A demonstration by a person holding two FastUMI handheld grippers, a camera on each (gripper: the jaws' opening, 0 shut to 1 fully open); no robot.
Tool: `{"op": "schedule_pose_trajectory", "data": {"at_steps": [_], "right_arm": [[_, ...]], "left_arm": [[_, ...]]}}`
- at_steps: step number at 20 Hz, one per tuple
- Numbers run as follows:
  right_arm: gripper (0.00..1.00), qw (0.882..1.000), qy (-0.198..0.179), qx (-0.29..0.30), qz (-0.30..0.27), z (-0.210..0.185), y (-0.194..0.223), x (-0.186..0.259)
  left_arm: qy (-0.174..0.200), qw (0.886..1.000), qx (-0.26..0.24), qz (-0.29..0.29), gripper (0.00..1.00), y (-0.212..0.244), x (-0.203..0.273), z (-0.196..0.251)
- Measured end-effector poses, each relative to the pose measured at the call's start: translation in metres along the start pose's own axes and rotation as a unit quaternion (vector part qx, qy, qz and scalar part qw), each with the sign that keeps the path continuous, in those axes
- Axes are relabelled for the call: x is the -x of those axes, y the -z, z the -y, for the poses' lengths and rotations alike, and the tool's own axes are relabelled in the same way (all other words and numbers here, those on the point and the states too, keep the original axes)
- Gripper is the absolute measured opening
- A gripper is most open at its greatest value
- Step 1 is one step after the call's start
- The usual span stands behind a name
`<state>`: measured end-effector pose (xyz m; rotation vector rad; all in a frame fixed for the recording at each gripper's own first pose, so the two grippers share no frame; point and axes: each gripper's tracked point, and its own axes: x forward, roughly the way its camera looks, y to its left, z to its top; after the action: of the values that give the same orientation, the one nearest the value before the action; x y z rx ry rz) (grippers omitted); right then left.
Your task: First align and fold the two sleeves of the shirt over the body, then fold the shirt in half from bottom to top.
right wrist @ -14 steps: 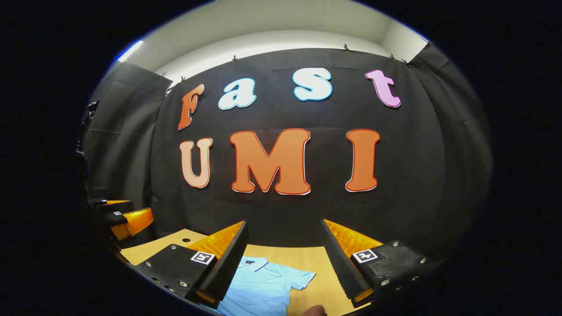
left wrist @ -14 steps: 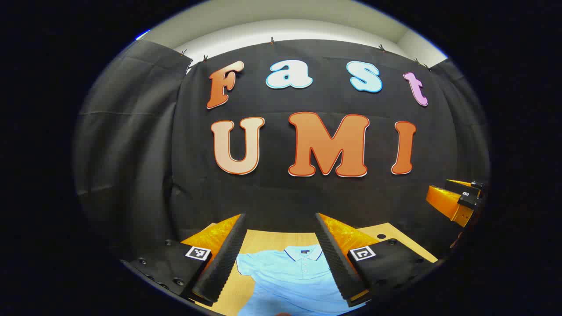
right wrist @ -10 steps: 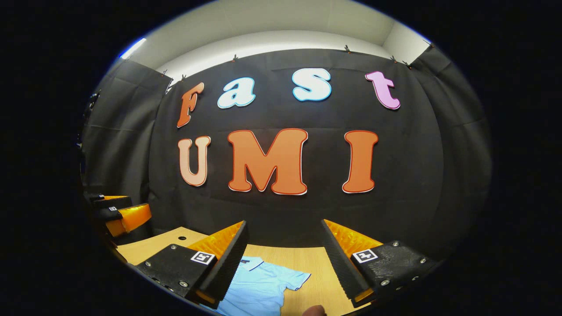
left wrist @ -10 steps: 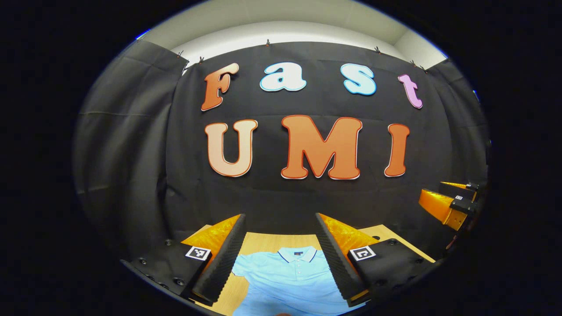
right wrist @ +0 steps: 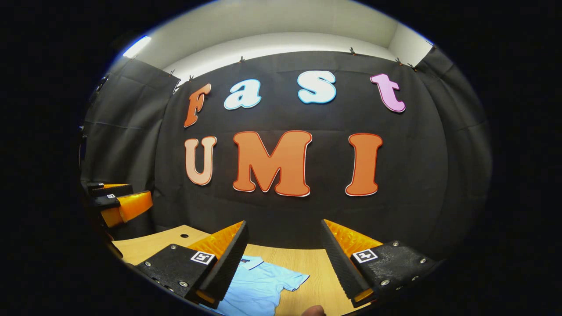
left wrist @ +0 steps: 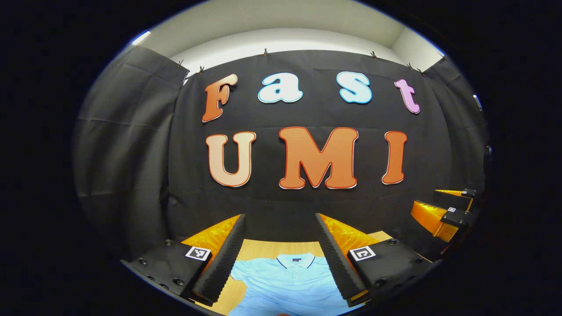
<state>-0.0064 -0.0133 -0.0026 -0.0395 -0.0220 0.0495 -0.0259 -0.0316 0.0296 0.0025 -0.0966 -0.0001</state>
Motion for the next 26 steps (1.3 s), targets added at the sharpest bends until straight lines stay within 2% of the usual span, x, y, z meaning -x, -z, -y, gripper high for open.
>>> {"op": "schedule_pose_trajectory", "data": {"at_steps": [3, 9, 14, 17, 23, 26], "right_arm": [[0.98, 1.0, -0.007, -0.003, -0.002, 0.004, 0.003, 0.003], [0.98, 1.0, -0.014, -0.004, -0.019, 0.01, 0.015, -0.001], [0.98, 0.999, 0.001, -0.004, -0.039, 0.014, 0.027, -0.022], [0.98, 0.999, 0.019, -0.003, -0.049, 0.016, 0.039, -0.039], [0.98, 0.995, 0.02, -0.022, -0.095, 0.004, 0.071, -0.072], [0.98, 0.99, 0.024, -0.032, -0.136, 0.0, 0.102, -0.092]], "left_arm": [[-0.004, 1.0, 0.01, 0.003, 0.98, -0.003, 0.006, 0.006], [-0.025, 1.0, -0.006, -0.004, 0.99, 0.002, 0.013, 0.003], [-0.03, 0.999, -0.021, -0.014, 0.98, 0.005, 0.015, -0.002], [-0.046, 0.998, -0.037, -0.009, 0.97, 0.006, 0.012, -0.022], [-0.046, 0.998, -0.046, 0.01, 0.98, -0.004, -0.006, -0.038], [-0.049, 0.997, -0.055, 0.017, 0.99, -0.005, -0.016, -0.048]]}}
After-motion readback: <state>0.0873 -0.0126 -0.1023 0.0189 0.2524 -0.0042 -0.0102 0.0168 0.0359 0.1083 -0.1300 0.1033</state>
